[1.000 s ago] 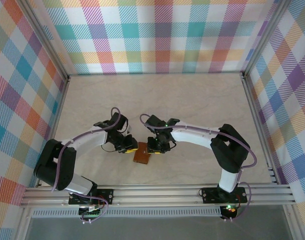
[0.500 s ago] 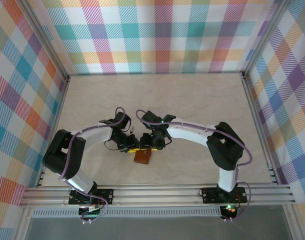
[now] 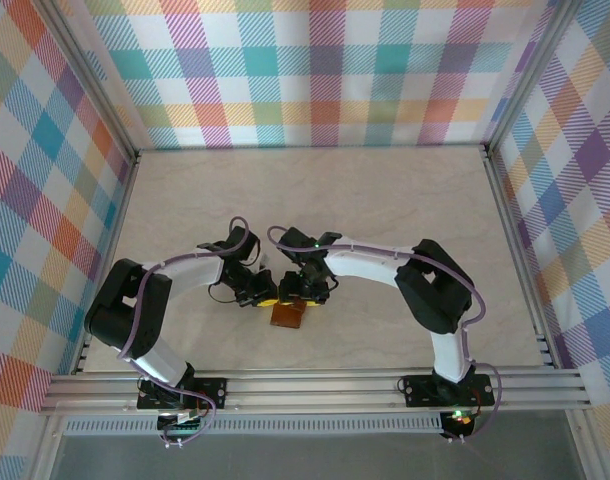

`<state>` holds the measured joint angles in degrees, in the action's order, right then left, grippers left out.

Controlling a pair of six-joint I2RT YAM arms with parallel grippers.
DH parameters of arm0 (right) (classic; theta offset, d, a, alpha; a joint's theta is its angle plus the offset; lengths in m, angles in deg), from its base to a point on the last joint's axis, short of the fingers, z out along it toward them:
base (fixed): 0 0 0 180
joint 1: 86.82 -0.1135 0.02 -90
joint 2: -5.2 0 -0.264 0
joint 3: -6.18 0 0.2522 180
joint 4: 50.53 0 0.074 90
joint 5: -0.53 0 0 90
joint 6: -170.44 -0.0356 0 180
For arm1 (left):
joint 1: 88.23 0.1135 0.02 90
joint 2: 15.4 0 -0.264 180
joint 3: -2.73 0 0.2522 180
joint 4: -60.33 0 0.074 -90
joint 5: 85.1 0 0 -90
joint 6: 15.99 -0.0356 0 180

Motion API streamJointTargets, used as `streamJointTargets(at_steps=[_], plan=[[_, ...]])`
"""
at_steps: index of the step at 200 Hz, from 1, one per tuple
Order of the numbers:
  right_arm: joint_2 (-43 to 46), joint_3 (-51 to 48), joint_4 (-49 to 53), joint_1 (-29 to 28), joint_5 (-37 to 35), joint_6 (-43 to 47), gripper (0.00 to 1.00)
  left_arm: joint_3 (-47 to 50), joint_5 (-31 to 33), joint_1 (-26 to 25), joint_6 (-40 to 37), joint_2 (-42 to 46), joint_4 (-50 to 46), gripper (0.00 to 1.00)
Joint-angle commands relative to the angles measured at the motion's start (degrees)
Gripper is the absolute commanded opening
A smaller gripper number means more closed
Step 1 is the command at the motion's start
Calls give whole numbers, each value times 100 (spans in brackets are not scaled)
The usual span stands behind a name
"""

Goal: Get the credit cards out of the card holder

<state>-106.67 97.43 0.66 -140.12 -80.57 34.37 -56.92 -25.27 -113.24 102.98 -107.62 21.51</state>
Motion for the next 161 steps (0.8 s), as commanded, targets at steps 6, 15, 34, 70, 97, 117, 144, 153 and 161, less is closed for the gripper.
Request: streamJointTargets(at_steps=[6,15,34,70,97,117,144,153,161], plan=[[-163,100,204,-73,-111,-97,60,216,30,19,41,-309,-69,13],[-205,108,257,-92,-174,-113,60,223,3,21,53,-335,-34,13],[-234,102,412,-131,-387,-156,59,251,23,25,65,-347,-30,13],[34,-40,390,-137,-677,-231,49,216,258,24,-29,-433,-218,13],[236,-105,483,-137,-888,-237,44,212,378,36,-97,-574,-344,13],[322,-173,505,-137,-942,-224,45,234,535,58,-191,-670,-453,13],[402,-250,617,-137,-1146,-232,49,255,628,161,-237,-682,-526,13],[411,-248,664,-137,-1195,-221,55,247,636,187,-243,-681,-544,12],[402,-227,710,-133,-1224,-178,56,233,637,198,-271,-676,-578,12]])
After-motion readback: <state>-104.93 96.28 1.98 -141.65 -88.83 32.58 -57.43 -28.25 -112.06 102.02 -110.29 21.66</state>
